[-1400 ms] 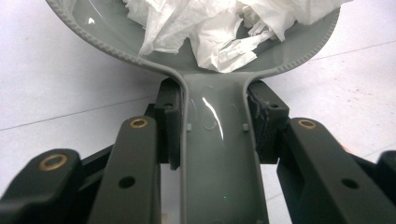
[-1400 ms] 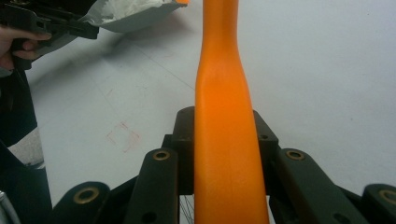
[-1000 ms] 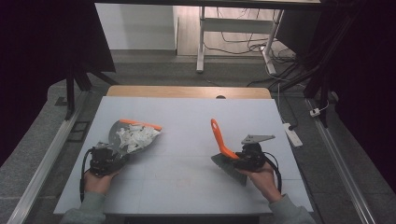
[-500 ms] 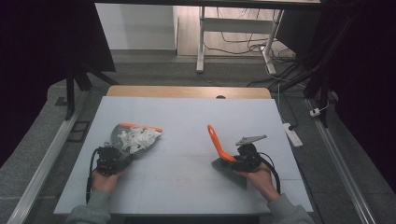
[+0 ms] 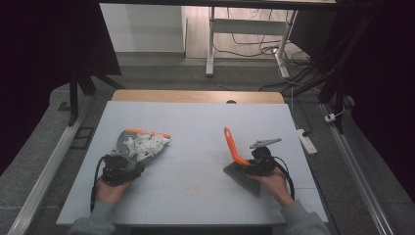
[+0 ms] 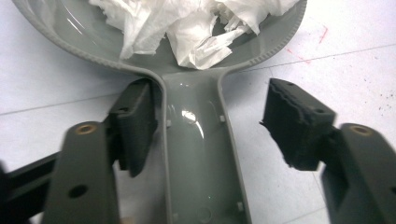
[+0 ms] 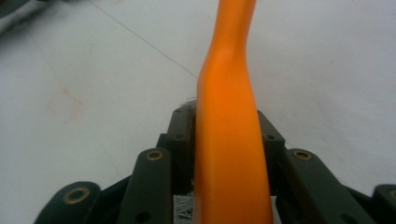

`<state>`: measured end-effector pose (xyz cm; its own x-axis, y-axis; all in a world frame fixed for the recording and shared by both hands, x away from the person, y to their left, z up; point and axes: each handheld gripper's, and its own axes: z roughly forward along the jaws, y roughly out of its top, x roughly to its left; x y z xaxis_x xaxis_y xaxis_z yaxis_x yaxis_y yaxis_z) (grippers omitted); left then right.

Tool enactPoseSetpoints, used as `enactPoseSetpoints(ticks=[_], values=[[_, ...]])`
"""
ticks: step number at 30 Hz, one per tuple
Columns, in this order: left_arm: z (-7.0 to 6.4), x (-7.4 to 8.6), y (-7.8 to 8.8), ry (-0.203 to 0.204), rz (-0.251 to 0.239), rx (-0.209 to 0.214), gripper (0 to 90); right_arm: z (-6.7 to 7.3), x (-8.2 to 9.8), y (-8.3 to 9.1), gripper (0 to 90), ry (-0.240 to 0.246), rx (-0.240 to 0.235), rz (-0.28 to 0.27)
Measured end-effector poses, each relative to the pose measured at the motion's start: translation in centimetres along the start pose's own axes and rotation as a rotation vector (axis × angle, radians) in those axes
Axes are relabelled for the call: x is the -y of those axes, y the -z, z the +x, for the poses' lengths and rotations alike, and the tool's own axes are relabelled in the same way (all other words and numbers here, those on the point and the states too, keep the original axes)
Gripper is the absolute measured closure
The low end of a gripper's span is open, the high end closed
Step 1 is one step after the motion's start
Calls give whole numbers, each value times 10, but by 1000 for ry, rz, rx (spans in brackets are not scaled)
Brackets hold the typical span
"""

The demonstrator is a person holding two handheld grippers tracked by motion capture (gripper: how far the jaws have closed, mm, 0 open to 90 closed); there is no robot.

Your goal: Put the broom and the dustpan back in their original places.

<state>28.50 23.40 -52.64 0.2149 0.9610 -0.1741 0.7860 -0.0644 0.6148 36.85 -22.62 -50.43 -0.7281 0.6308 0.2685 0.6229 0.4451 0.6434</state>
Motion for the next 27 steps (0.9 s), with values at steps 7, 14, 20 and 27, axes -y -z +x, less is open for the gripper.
enactPoseSetpoints(ticks=[7, 14, 20, 27], values=[[4, 3, 12, -30, -27, -13, 229, -4, 0, 0, 557, 10, 53, 6], [10, 5, 29, -93, -67, 16, 232, -9, 1, -1, 498, -5, 78, 17], [6, 3, 38, -167, -88, 43, 255, -15, 2, -2, 450, -54, 111, 38], [0, 2, 39, -218, -95, 82, 254, -14, 2, 0, 416, -92, 167, 49]])
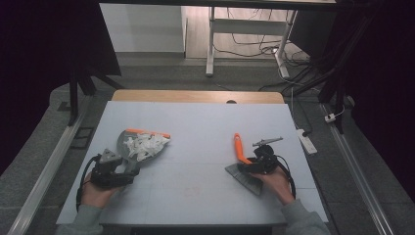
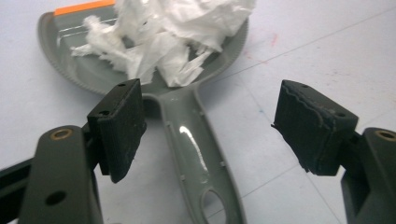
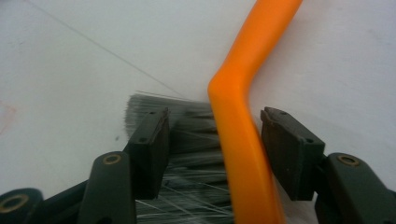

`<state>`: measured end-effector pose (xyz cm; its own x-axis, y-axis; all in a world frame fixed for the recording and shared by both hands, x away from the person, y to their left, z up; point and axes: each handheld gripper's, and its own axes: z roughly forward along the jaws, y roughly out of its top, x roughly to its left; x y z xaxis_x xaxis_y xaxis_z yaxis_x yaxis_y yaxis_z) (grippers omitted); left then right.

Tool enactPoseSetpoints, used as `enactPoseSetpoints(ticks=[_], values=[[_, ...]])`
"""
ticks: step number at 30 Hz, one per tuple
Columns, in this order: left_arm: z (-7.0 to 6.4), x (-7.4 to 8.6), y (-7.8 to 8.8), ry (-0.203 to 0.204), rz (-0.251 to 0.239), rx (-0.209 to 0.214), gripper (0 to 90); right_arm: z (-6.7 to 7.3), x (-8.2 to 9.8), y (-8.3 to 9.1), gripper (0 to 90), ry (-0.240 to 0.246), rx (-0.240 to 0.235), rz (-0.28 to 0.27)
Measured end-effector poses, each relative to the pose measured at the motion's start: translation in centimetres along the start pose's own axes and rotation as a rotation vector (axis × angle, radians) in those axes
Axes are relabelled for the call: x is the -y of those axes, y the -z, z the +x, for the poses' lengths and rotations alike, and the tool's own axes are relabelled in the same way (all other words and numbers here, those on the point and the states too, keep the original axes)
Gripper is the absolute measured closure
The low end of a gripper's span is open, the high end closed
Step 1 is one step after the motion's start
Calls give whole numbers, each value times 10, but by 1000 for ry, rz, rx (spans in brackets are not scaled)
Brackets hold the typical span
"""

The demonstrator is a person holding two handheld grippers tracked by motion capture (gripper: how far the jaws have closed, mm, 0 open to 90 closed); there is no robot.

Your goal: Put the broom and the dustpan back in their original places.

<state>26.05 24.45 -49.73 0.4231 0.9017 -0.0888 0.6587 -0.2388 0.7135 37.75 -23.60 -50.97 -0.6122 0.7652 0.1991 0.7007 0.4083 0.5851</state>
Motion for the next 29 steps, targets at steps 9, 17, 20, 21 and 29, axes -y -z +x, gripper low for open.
enactPoseSetpoints(ticks=[9, 17, 20, 21, 29], values=[[-5, -5, 2, -70, -19, 59, 263, 4, 1, 20, 437, 34, -30, -111], [-4, -2, -1, -93, -2, 157, 276, 17, 12, 28, 455, 144, -53, -176], [-2, -1, -3, -76, 0, 188, 275, 19, 18, 30, 466, 170, -43, -191], [-3, -1, -4, -76, 2, 190, 276, 19, 20, 31, 468, 177, -42, -199], [-3, 1, -7, -80, 14, 190, 275, 19, 28, 37, 468, 204, -57, -222]])
